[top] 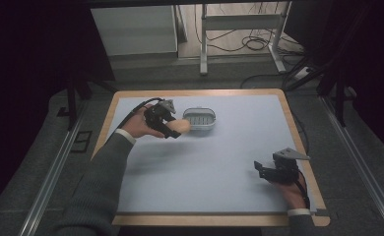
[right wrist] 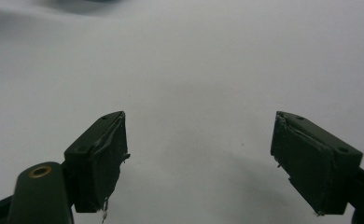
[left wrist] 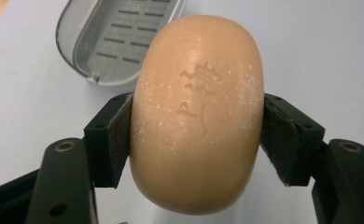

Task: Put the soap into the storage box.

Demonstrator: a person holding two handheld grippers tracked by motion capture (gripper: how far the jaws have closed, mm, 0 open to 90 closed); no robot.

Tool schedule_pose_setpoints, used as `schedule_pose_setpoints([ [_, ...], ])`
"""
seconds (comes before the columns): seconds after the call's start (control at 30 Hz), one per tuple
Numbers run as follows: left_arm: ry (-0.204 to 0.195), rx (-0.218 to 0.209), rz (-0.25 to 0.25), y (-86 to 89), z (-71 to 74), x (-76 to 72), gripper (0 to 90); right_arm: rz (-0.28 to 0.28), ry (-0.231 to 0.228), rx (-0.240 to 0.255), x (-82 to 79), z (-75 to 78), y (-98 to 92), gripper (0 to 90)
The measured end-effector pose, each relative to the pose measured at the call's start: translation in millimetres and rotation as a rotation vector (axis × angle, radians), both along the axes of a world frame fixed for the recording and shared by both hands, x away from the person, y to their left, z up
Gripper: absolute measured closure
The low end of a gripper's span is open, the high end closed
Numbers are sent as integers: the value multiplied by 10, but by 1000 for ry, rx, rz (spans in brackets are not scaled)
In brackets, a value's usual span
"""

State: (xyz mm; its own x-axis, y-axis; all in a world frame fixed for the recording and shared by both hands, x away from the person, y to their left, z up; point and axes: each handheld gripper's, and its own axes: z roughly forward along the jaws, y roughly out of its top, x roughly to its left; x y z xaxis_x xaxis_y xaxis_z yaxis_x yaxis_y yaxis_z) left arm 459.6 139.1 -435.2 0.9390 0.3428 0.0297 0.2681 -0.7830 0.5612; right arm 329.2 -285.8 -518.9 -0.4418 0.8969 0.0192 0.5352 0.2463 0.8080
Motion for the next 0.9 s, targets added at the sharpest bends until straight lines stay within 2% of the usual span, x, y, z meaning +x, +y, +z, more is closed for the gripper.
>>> schedule_pose_setpoints([
  [0.2,-2,0,-7,-109,46,110,318,-6,-3,4,4,5,-20,185],
  [0.33,1,5,-11,-167,38,171,317,-7,1,5,12,0,-30,185],
  [0.43,5,-6,-8,-195,33,226,317,-8,2,5,16,0,-32,185],
  [0.67,6,16,-19,-315,23,363,318,-6,-1,5,26,4,-27,185],
  [0.9,13,13,-19,-402,-5,470,318,-10,-5,8,43,5,-18,185],
])
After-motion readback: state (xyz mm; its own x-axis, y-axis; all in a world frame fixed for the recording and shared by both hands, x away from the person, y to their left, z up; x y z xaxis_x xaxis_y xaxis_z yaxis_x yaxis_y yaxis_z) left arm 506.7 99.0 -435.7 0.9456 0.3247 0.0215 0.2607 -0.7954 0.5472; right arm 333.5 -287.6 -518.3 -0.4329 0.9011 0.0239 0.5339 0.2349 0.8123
